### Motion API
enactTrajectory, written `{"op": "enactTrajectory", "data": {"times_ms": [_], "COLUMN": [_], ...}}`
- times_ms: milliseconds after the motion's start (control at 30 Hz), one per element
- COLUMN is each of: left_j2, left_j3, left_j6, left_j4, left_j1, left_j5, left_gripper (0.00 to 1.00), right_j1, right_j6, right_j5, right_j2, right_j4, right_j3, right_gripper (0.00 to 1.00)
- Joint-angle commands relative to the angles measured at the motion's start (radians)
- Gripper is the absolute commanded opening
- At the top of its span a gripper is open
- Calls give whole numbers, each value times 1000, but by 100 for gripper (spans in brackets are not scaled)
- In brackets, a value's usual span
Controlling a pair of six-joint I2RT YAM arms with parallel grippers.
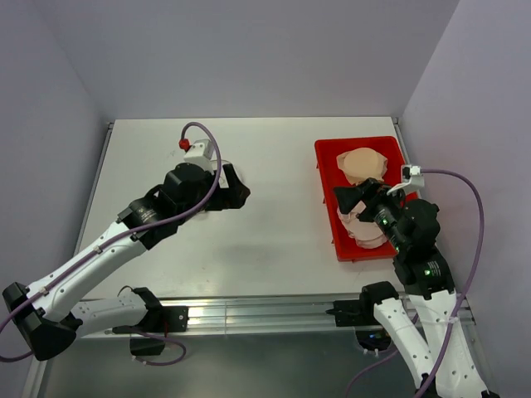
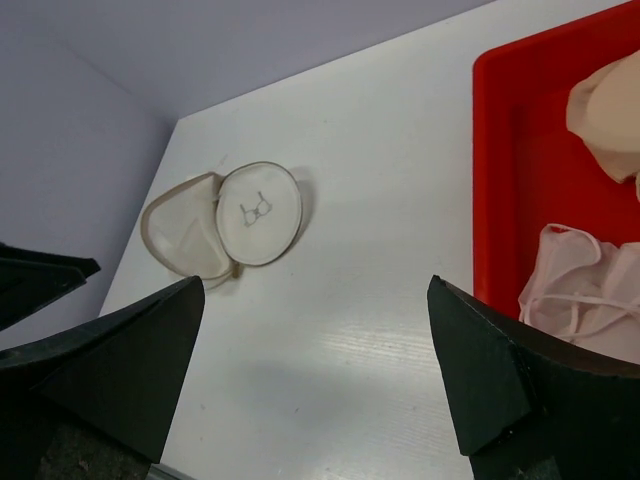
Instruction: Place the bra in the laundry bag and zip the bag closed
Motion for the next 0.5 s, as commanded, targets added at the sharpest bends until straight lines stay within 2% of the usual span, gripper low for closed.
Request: {"op": "enactTrajectory", "data": {"times_ms": [0,367,467], "left_j2": [-32,-59,-56], "left_j3": [31,7,5], "left_j6": [17,19,17], "left_j4": [-13,-4,7], "left_j1": [-3,-1,-1], "left_j5": [-27,-30,-19], "left_gripper": [97,97,98], "right_j1": [-3,-3,-3], "right_j6": [-15,-12,25], "right_j5": [76,102,238], "right_j2": [-28,14,38], "right_j4": [-19,-94,-163], "right_j3": [44,67,90], "right_gripper": [100,100,100]}}
